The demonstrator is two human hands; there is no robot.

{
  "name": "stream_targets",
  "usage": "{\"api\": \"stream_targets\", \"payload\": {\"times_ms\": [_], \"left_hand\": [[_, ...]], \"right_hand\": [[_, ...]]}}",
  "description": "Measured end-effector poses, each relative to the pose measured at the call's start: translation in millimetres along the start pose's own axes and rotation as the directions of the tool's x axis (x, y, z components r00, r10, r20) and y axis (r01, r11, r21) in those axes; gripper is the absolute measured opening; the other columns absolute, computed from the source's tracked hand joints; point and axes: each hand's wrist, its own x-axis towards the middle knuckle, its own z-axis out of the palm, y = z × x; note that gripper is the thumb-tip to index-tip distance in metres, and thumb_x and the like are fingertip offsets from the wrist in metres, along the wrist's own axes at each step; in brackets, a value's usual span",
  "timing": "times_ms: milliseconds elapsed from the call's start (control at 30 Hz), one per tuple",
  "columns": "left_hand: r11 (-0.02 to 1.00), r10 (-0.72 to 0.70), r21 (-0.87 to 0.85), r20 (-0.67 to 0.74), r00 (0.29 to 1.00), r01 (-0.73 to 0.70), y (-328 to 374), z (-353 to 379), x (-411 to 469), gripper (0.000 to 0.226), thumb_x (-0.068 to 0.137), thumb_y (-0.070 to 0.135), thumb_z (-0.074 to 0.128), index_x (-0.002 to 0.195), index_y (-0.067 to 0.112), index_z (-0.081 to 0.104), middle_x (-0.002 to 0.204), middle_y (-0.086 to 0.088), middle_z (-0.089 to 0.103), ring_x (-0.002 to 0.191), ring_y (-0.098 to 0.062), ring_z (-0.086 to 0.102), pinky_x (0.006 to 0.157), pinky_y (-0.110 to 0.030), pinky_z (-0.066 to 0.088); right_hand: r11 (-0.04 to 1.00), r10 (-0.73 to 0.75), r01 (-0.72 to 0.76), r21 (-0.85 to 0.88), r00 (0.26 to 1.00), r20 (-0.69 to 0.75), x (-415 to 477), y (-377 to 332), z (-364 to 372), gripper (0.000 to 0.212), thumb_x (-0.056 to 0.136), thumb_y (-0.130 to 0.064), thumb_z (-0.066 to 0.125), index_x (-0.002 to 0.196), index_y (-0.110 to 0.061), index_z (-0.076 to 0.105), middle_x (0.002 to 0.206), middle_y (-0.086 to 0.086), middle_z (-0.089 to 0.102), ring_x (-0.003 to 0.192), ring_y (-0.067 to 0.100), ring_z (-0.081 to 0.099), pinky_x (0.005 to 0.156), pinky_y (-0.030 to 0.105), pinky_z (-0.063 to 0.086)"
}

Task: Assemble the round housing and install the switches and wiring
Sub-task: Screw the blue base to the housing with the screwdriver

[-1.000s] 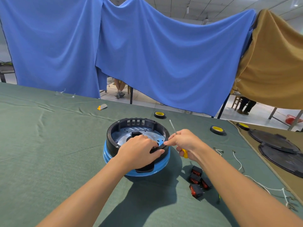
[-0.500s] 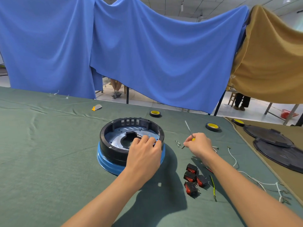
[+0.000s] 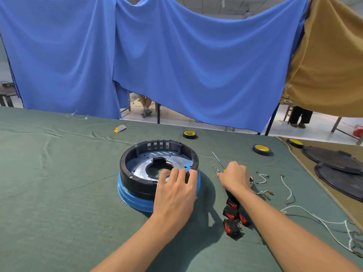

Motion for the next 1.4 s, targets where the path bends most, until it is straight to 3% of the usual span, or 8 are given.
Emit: {"api": "stream_targets", "payload": {"times_ms": [133, 333, 500, 667, 800, 1000, 1100, 1400], "left_hand": [[0.999, 0.000, 0.033, 0.019, 1.000, -0.001, 0.3, -0.6, -1.0, 0.067, 0.049, 0.039, 0.093, 0.104, 0.010, 0.068, 0.085, -0.004, 0.066, 0.083, -0.025, 0.065, 0.087, -0.044, 0.052], [0.999, 0.032, 0.020, 0.042, 0.999, -0.033, 0.7, 1.8, -2.2, 0.058, 0.061, 0.027, 0.088, 0.111, 0.007, 0.067, 0.089, -0.007, 0.066, 0.078, -0.025, 0.063, 0.067, -0.035, 0.051], [0.999, 0.045, 0.008, 0.045, 0.998, -0.045, -2.8, -0.9, -1.0, 0.059, 0.060, 0.030, 0.089, 0.108, 0.006, 0.066, 0.086, -0.006, 0.065, 0.072, -0.024, 0.060, 0.055, -0.032, 0.048], [0.996, 0.088, -0.013, 0.068, 0.994, -0.087, -4.6, -6.5, 0.0, 0.057, 0.063, 0.039, 0.089, 0.105, 0.009, 0.066, 0.084, -0.004, 0.064, 0.073, -0.022, 0.059, 0.054, -0.030, 0.047], [0.990, 0.075, -0.125, 0.058, 0.995, -0.067, -7.6, -18.9, 3.8, 0.059, 0.065, 0.046, 0.086, 0.107, 0.011, 0.063, 0.090, -0.002, 0.065, 0.080, -0.022, 0.059, 0.056, -0.031, 0.048], [0.978, 0.034, -0.207, -0.021, 0.999, -0.038, -19.2, -36.1, 12.7, 0.070, 0.075, 0.060, 0.072, 0.125, 0.015, 0.051, 0.111, 0.000, 0.063, 0.099, -0.018, 0.058, 0.070, -0.029, 0.050], [0.989, 0.062, -0.136, 0.006, 0.998, -0.061, -23.9, -42.3, 10.9, 0.083, 0.049, 0.065, 0.084, 0.105, 0.008, 0.062, 0.089, -0.003, 0.064, 0.076, -0.020, 0.061, 0.054, -0.029, 0.048], [0.985, 0.024, -0.168, -0.110, 0.994, -0.043, -34.3, -46.4, 8.4, 0.074, 0.044, 0.048, 0.089, 0.099, 0.004, 0.066, 0.078, -0.004, 0.064, 0.068, -0.022, 0.062, 0.042, -0.029, 0.046]], "right_hand": [[0.999, -0.018, 0.018, -0.028, 1.000, -0.015, -2.2, -2.0, -0.8, 0.016, 0.085, -0.009, 0.056, 0.072, -0.010, 0.047, 0.101, 0.018, 0.062, 0.087, 0.037, 0.059, 0.064, 0.034, 0.043], [0.996, -0.020, 0.015, -0.093, 0.999, -0.049, -13.9, -1.0, -6.8, 0.013, 0.087, 0.002, 0.050, 0.091, -0.001, 0.062, 0.103, 0.019, 0.064, 0.093, 0.038, 0.062, 0.066, 0.036, 0.046], [0.973, 0.068, -0.062, 0.221, 0.998, -0.018, -29.9, -5.0, -21.4, 0.010, 0.092, -0.008, 0.050, 0.089, -0.001, 0.056, 0.095, 0.015, 0.064, 0.090, 0.037, 0.061, 0.066, 0.033, 0.043], [0.665, 0.117, -0.341, 0.665, 0.926, 0.358, -61.8, -14.0, -15.2, 0.014, 0.089, 0.006, 0.038, 0.095, 0.005, 0.050, 0.084, 0.021, 0.068, 0.048, 0.015, 0.042, 0.042, 0.025, 0.031], [0.431, 0.161, -0.485, 0.761, 0.871, 0.464, -72.6, -21.0, -17.1, 0.019, 0.089, 0.008, 0.032, 0.089, -0.004, 0.046, 0.072, 0.008, 0.046, 0.043, 0.008, 0.036, 0.035, 0.013, 0.025], [0.184, 0.116, -0.553, 0.812, 0.833, 0.541, -72.4, -36.3, -27.1, 0.021, 0.090, 0.011, 0.033, 0.089, -0.003, 0.049, 0.082, 0.012, 0.048, 0.032, 0.002, 0.034, 0.030, 0.015, 0.024], [0.193, 0.079, -0.517, 0.834, 0.855, 0.512, -75.4, -38.6, -31.4, 0.019, 0.092, 0.010, 0.036, 0.092, -0.001, 0.051, 0.080, 0.011, 0.049, 0.038, 0.004, 0.034, 0.031, 0.016, 0.025], [0.456, 0.066, -0.242, 0.856, 0.969, 0.239, -63.6, -12.7, -46.0, 0.008, 0.089, 0.005, 0.058, 0.082, 0.007, 0.059, 0.080, 0.022, 0.071, 0.043, 0.009, 0.042, 0.040, 0.021, 0.033]]}}
